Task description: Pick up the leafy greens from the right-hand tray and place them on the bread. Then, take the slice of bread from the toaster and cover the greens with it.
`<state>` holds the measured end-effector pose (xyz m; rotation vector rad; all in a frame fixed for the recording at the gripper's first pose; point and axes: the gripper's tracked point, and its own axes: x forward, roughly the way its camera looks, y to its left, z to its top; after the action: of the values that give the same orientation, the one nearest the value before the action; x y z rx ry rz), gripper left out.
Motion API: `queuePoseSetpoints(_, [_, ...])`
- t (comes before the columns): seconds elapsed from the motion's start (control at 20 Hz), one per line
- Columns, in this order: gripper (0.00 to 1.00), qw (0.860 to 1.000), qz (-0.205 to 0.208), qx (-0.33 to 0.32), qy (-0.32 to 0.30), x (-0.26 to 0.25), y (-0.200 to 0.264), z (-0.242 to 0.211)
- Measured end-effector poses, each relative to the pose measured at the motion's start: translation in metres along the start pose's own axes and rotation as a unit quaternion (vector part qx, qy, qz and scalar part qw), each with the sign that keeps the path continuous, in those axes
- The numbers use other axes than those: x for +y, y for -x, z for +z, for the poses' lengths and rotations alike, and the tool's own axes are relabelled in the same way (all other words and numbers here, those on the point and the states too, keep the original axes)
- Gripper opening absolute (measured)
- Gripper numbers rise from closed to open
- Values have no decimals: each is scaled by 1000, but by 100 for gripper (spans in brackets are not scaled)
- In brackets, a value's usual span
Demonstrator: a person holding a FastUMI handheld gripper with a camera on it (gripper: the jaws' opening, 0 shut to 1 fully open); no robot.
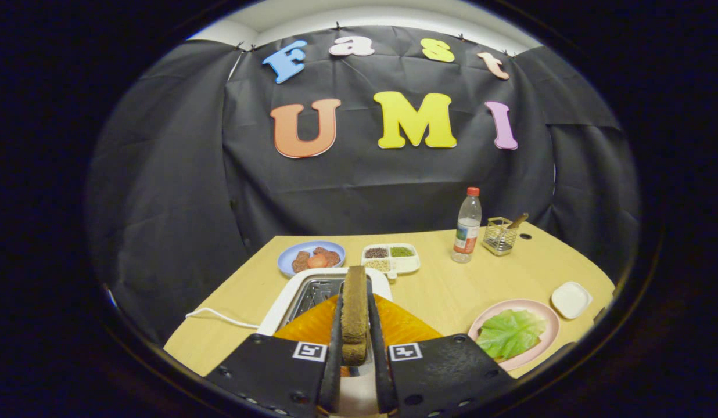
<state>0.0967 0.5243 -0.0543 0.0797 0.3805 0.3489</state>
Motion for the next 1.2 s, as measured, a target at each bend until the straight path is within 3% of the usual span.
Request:
queuePoseSetpoints(0.15, [17, 1000, 9, 2, 5, 2, 4, 3])
queuePoseSetpoints(0.2, [8, 1000, 18, 2, 12, 6, 4, 4])
queuePoseSetpoints(0.75, [8, 993, 75, -73, -54, -4, 51, 91])
queuePoseSetpoints(1.0, [8, 991, 55, -117, -46, -45, 77, 110])
queuePoseSetpoints(1.2, [8, 991, 9, -132, -38, -100, 85, 100])
